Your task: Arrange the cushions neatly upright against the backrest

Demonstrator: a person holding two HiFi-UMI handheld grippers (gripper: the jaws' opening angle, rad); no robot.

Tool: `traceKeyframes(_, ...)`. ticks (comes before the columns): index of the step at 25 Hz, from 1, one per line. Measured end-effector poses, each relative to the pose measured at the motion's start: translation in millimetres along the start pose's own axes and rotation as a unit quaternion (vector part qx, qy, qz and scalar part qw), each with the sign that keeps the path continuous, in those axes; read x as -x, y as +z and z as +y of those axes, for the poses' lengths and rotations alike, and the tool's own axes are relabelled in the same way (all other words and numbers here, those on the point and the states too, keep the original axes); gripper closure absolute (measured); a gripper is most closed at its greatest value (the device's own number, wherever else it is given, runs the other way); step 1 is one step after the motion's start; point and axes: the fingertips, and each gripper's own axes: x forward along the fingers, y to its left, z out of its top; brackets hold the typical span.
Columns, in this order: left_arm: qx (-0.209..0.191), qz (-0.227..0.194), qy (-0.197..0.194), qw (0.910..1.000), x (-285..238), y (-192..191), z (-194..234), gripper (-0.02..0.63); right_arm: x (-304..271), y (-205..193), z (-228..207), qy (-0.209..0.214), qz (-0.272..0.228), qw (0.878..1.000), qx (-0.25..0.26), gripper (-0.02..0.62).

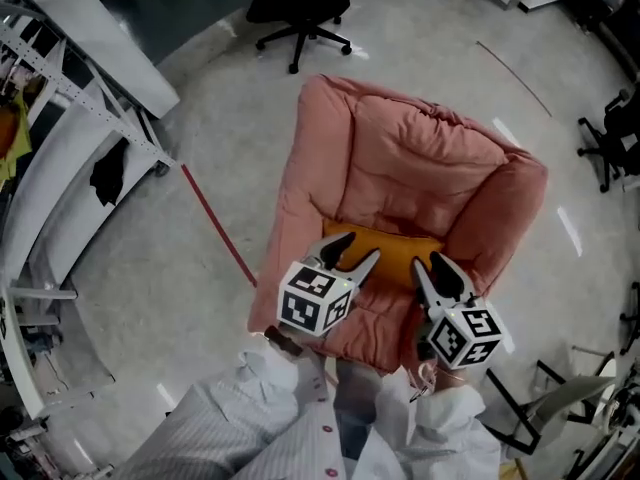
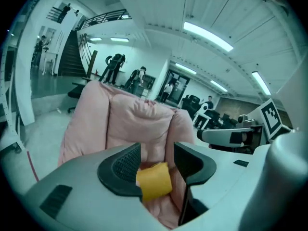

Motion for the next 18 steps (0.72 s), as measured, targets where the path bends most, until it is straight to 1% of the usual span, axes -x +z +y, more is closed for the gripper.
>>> traceKeyframes(4, -0.018, -0.053, -0.031, 0.9979, 29.6, 53.8, -33.1, 0.387, 26.5, 52.5, 36.3, 0.02, -0.048, 0.998, 0.039, 0.469)
traceKeyframes(6, -0.028, -0.078, -0.055, 0.995, 45.8, 72.5, -53.7, 0.399, 42.4, 72.3, 55.0, 0.032, -0.072, 0.995, 0.057, 0.485)
traceKeyframes(8, -0.035, -0.099, -0.078, 0.9914, 61.8, 85.5, -75.1, 0.413, 59.9, 87.5, 72.6, 0.043, -0.093, 0.992, 0.069, 0.515)
traceKeyframes(11, -0.053, -0.12, -0.096, 0.9866, 82.4, 100.4, -100.1, 0.471, 82.6, 104.6, 95.9, 0.056, -0.115, 0.988, 0.084, 0.546)
traceKeyframes(12, -0.06, -0.127, -0.1, 0.9851, 88.1, 105.0, -107.2, 0.501, 88.9, 109.0, 102.0, 0.058, -0.121, 0.987, 0.092, 0.553)
traceKeyframes(15, -0.072, -0.144, -0.114, 0.9804, 105.6, 116.6, -126.4, 0.563, 104.9, 119.2, 118.2, 0.062, -0.133, 0.983, 0.109, 0.569)
traceKeyframes(18, -0.086, -0.157, -0.125, 0.9758, 123.2, 127.4, -139.8, 0.583, 116.9, 129.3, 133.0, 0.073, -0.147, 0.981, 0.1, 0.576)
